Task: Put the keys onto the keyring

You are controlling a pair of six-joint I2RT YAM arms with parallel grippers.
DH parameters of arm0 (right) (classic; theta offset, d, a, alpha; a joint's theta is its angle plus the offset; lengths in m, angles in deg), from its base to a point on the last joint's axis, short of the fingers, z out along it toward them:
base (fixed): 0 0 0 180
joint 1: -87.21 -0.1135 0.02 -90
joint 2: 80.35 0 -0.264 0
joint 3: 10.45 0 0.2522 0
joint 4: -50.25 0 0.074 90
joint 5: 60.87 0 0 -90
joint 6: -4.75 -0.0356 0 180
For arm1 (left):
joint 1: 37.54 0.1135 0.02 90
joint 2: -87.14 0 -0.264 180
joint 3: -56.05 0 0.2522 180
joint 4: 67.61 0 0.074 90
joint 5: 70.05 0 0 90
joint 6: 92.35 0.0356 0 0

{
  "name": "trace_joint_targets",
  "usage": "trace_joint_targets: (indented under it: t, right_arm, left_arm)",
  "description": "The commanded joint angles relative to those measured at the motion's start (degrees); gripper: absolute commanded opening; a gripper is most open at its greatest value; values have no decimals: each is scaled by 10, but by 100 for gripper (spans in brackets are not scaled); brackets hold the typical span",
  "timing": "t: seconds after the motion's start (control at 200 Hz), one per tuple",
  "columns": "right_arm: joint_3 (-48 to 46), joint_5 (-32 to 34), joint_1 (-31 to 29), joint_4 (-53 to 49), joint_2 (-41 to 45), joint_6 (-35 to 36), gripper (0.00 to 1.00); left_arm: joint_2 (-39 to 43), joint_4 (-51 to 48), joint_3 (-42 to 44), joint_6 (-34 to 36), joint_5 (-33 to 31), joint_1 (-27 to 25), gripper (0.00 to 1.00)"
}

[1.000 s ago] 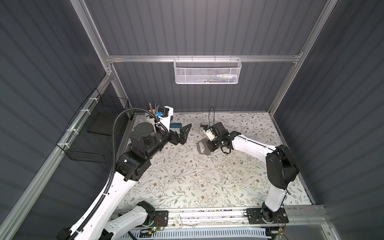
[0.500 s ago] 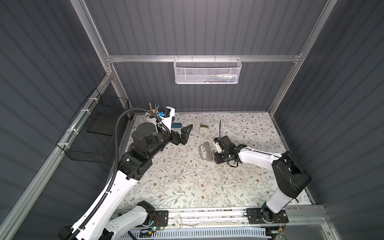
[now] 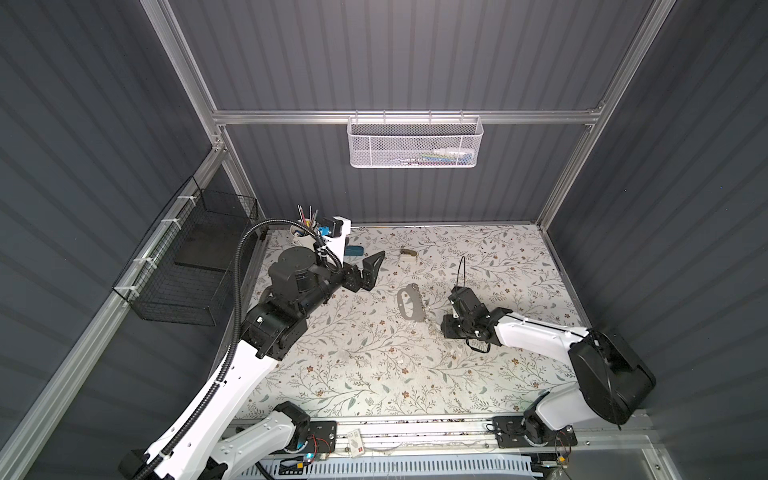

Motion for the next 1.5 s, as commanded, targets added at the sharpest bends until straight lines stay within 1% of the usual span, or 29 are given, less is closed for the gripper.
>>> trace_joint_targets:
  t: [0.0,0.04,0.1,0.21,0.25,0.295,0.34,0.44,0.5,0.585,0.635,0.735,0.75,0.77,0.8,0.88,0.915,0.96,1.026,1.076,1.121,1.146,1.221,1.311,1.346,1.381,1.411,1.436,1.496]
  right_arm:
    - [-12,42,9,-25,64,-17,45]
    - [-14,56,15,-38,94,-15,47]
    - [-17,79,25,-53,141,-7,54]
    - [-27,130,48,-70,232,19,64]
    - [-33,150,59,-69,264,31,70]
    - [-41,171,75,-66,293,42,78]
    - [-48,191,92,-62,318,52,85]
    - [-69,235,130,-26,358,92,99]
    - [-84,278,144,2,370,118,99]
    - [-110,349,162,58,374,151,99]
    - [-136,365,177,116,371,178,99]
    - [-181,364,210,221,346,215,99]
    - [-185,364,214,232,340,218,99]
    - [-189,363,218,246,332,224,99]
    - [-194,360,224,268,320,234,99]
    - [-216,351,237,350,267,274,99]
    - [-220,350,242,382,241,281,99]
    - [-221,348,248,414,209,283,99]
    - [-222,319,253,461,160,291,99]
    - [-224,297,254,506,128,306,99]
    - [-212,280,254,511,111,319,99]
    - [-206,271,257,514,102,322,99]
    - [-211,240,262,580,74,343,99]
    - [-207,196,271,629,34,361,99]
    - [-210,195,272,665,10,371,99]
    - [-202,206,273,659,10,366,99]
    - [-195,194,280,625,20,354,99]
    - [-195,178,286,611,25,348,99]
    - [-211,149,297,645,21,347,99]
  left_arm:
    - [-16,-2,19,-14,-63,3,100]
    - [-24,-5,27,-20,-91,3,100]
    - [-39,-4,43,-34,-145,3,100]
    - [-61,11,88,-67,-280,3,100]
    - [-71,21,108,-81,-337,3,100]
    - [-82,36,135,-87,-384,4,100]
    - [-96,56,159,-79,-401,10,100]
    - [-141,76,194,-67,-403,30,100]
    - [-172,88,210,-68,-418,44,100]
    - [-204,139,242,-53,-467,65,100]
    - [-218,175,262,-43,-457,92,100]
    - [-254,217,283,-52,-408,153,100]
    - [-259,233,284,-47,-395,162,100]
    - [-263,227,278,-46,-378,173,100]
    - [-270,251,284,-32,-366,183,100]
    - [-295,337,306,27,-344,196,100]
    - [-310,370,314,44,-346,199,100]
    - [-326,405,327,46,-340,210,100]
    - [-338,470,352,53,-300,231,100]
    - [-357,526,366,67,-287,242,100]
    - [-359,526,362,61,-282,250,100]
    - [-361,549,368,60,-273,254,100]
    - [-372,584,385,70,-222,263,100]
    - [-402,683,427,70,-214,265,100]
    - [-419,723,432,72,-215,266,100]
    - [-417,703,426,70,-216,266,100]
    - [-411,673,418,69,-212,266,100]
    - [-414,679,418,69,-207,269,100]
    - [-417,687,417,69,-191,276,100]
